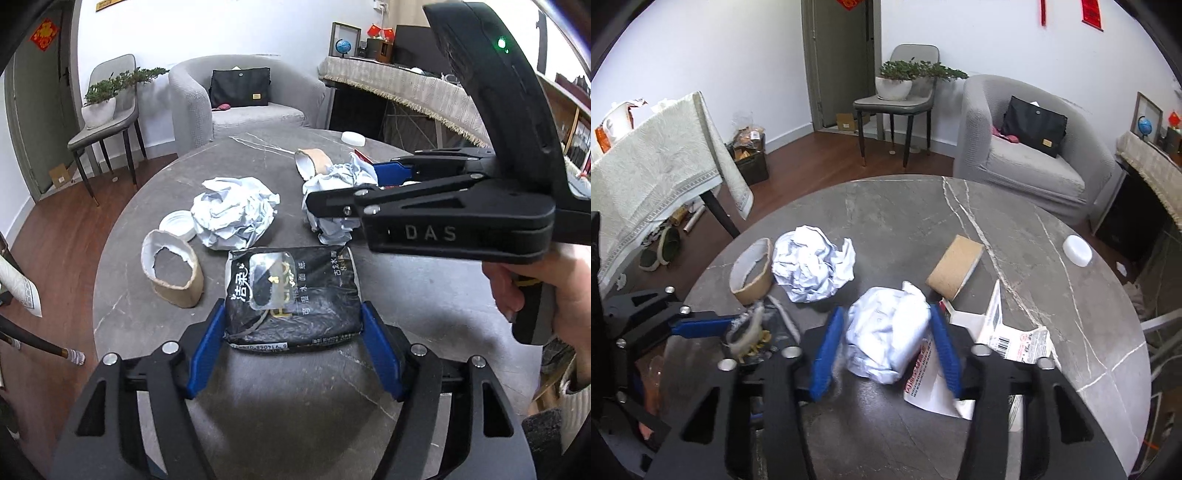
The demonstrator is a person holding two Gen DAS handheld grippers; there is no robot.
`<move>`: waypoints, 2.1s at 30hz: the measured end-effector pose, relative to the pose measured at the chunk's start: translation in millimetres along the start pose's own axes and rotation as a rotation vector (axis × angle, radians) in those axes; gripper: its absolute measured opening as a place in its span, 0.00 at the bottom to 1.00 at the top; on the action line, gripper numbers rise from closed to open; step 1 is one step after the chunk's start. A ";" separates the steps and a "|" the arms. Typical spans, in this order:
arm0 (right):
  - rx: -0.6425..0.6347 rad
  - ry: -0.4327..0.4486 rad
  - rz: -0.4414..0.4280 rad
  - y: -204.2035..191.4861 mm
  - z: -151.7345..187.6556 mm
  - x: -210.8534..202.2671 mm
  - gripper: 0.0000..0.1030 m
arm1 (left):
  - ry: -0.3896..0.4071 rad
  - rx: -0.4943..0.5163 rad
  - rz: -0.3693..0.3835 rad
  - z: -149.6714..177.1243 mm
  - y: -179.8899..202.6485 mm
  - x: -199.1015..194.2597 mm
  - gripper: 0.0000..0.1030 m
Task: Collect trash
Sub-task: 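Carry the black bag and crumpled paper over the teal bin, then open both tools to drop the black bag and paper into the bin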
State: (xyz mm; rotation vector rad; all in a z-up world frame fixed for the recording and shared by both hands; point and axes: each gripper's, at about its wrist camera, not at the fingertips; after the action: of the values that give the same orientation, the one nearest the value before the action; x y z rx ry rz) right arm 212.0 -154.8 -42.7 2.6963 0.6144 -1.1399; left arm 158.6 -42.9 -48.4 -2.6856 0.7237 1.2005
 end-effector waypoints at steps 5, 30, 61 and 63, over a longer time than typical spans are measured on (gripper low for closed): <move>0.006 0.016 0.031 -4.8 0.0 -5.8 0.42 | 0.032 -0.031 0.004 8.0 -8.1 -14.7 0.71; 0.044 0.113 -0.088 -88.8 9.5 -44.4 0.42 | 0.117 -0.165 -0.154 80.3 -66.9 -113.5 0.71; -0.131 -0.022 -0.245 -259.2 3.2 24.5 0.42 | -0.206 -0.357 -0.229 199.7 -188.2 -82.0 0.71; -0.139 -0.039 -0.242 -266.4 4.5 32.7 0.42 | -0.212 -0.362 -0.219 202.6 -189.8 -81.2 0.71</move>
State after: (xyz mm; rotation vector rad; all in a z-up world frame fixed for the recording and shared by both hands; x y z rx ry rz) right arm 116.2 95.1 -63.7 2.5285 0.9961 -1.1520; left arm 64.2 213.1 -144.3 -2.7493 0.1904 1.6539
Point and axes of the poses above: each gripper's, at about its wrist camera, not at the fingertips, and x roughly the way its jaws point, y to its right, z to its underside, and after that the axes turned 1 degree about x, right-handed
